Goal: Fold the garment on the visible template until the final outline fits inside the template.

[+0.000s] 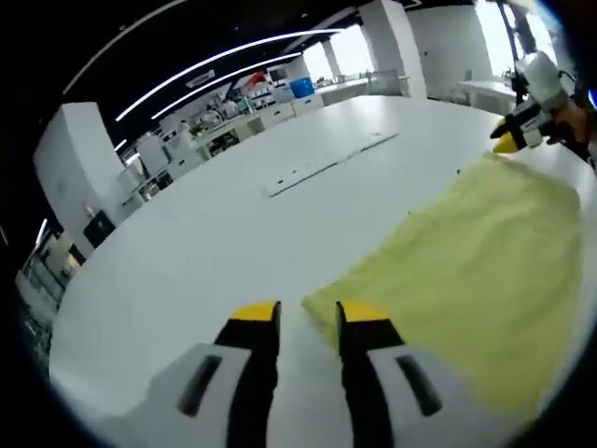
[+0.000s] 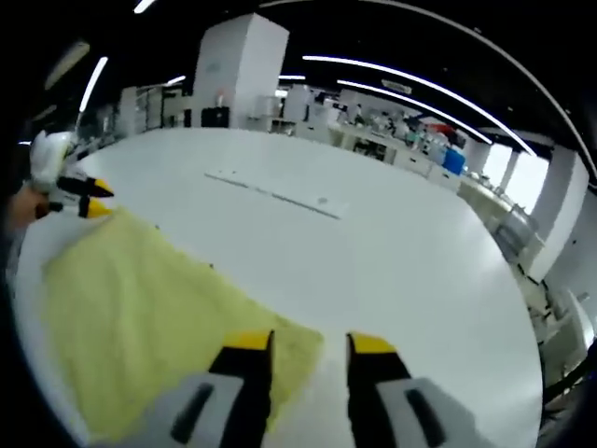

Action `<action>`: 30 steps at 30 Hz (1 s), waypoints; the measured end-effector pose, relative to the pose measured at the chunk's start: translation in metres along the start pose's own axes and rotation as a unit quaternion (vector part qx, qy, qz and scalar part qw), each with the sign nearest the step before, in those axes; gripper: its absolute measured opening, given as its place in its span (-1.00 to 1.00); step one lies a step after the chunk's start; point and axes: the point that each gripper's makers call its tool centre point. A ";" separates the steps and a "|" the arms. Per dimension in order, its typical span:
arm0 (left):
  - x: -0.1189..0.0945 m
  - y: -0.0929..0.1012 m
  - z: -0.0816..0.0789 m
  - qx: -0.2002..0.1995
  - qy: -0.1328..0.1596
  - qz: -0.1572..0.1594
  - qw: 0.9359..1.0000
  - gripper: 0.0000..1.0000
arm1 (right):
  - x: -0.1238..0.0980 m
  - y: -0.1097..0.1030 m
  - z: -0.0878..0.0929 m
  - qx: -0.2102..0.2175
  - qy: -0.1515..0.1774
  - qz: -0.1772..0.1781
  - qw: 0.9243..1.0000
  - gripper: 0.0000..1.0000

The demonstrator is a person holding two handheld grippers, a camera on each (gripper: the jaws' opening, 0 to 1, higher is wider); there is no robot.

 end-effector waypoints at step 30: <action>-0.099 0.092 0.049 -0.070 0.024 0.190 0.979 0.26 | -0.124 -0.047 0.061 0.025 -0.056 -0.161 0.985 0.43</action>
Point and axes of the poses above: the point that each gripper's makers call its tool centre point, and the gripper's own axes: x roughly forward along the fingers, y roughly to its right, z roughly out of its underside, and after that the axes turned 11 degrees about z, right-handed
